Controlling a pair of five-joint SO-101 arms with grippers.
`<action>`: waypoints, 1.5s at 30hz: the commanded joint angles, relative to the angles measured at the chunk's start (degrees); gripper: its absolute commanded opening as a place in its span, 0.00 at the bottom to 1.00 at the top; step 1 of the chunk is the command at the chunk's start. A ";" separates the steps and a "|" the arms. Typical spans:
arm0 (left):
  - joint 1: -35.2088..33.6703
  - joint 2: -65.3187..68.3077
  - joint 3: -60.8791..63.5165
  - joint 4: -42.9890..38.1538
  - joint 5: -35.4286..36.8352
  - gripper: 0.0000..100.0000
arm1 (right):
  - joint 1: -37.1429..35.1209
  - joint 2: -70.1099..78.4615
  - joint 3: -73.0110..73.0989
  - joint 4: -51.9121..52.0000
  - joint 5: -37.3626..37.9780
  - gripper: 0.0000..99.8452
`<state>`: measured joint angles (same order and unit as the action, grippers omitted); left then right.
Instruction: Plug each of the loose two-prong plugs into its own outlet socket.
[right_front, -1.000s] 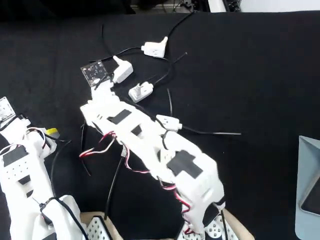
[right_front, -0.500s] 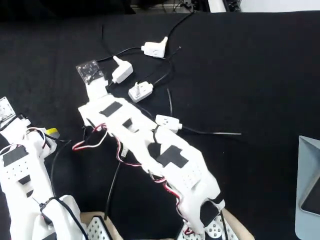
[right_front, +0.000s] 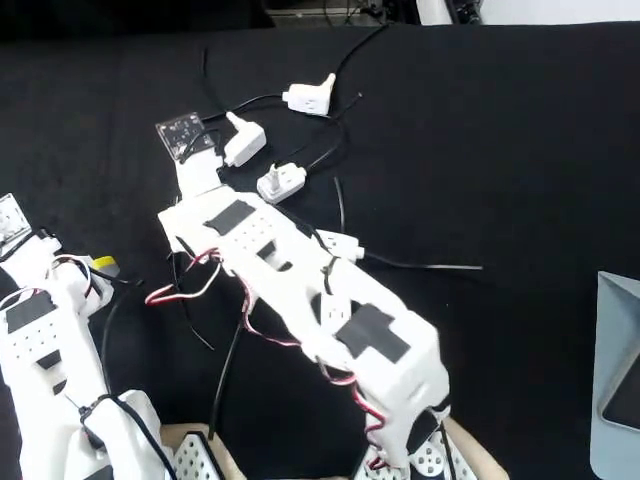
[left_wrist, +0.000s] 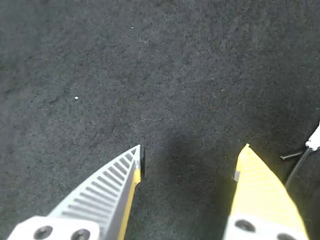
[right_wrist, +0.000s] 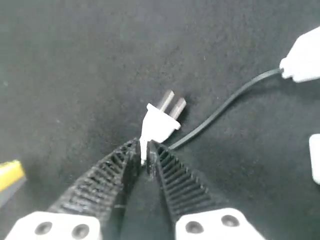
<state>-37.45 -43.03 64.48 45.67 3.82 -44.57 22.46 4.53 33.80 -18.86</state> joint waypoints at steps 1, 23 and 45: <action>-0.13 -1.32 -0.57 -1.14 0.26 0.30 | -1.58 -3.74 0.66 -4.48 -0.44 0.12; -0.04 -1.32 -0.57 -1.14 0.18 0.30 | -0.79 17.80 -17.89 -4.04 2.99 0.01; 0.57 -1.32 -0.48 -1.23 0.18 0.30 | 15.12 -52.88 39.60 -2.90 -4.13 0.01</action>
<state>-37.45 -43.03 64.48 45.67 3.82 -34.29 -11.82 33.36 31.25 -20.35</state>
